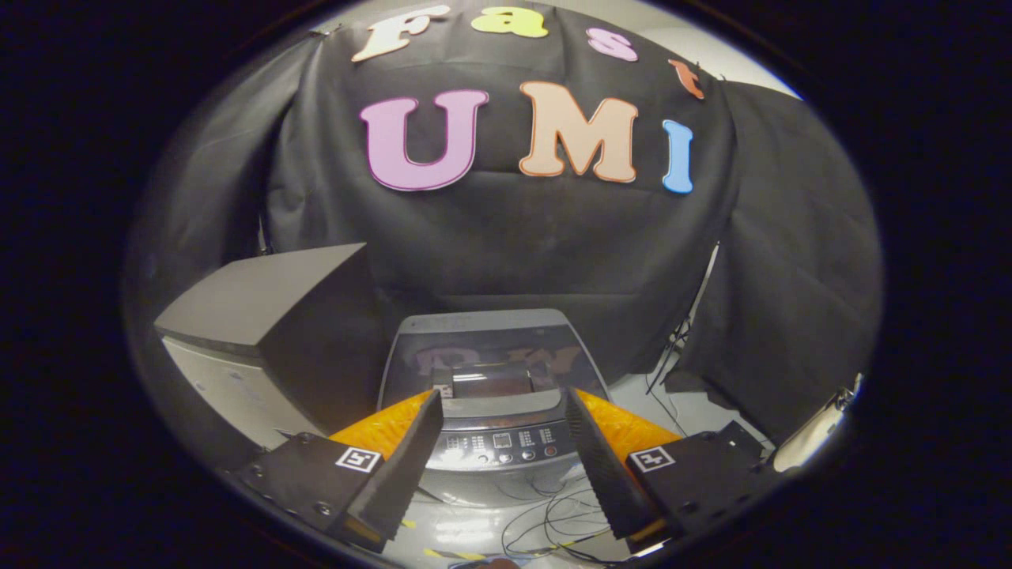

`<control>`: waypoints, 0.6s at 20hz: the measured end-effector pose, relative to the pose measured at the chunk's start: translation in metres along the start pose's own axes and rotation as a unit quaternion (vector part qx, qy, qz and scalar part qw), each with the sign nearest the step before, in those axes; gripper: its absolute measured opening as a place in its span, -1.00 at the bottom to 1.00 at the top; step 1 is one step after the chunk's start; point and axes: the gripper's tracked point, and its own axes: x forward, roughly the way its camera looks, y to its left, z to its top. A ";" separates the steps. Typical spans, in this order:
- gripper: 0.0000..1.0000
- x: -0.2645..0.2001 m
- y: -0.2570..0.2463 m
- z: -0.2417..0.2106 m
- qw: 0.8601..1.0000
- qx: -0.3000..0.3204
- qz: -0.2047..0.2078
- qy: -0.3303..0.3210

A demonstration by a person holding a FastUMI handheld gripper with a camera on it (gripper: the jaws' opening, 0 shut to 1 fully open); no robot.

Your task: Put the clothes into the washing machine and then close the washing machine lid.

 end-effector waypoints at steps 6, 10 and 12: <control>0.96 -0.059 0.022 0.019 1.000 0.004 0.003 -0.029; 0.96 -0.078 0.034 0.009 1.000 0.006 0.001 -0.025; 0.96 -0.086 0.035 0.003 0.999 0.020 -0.007 -0.025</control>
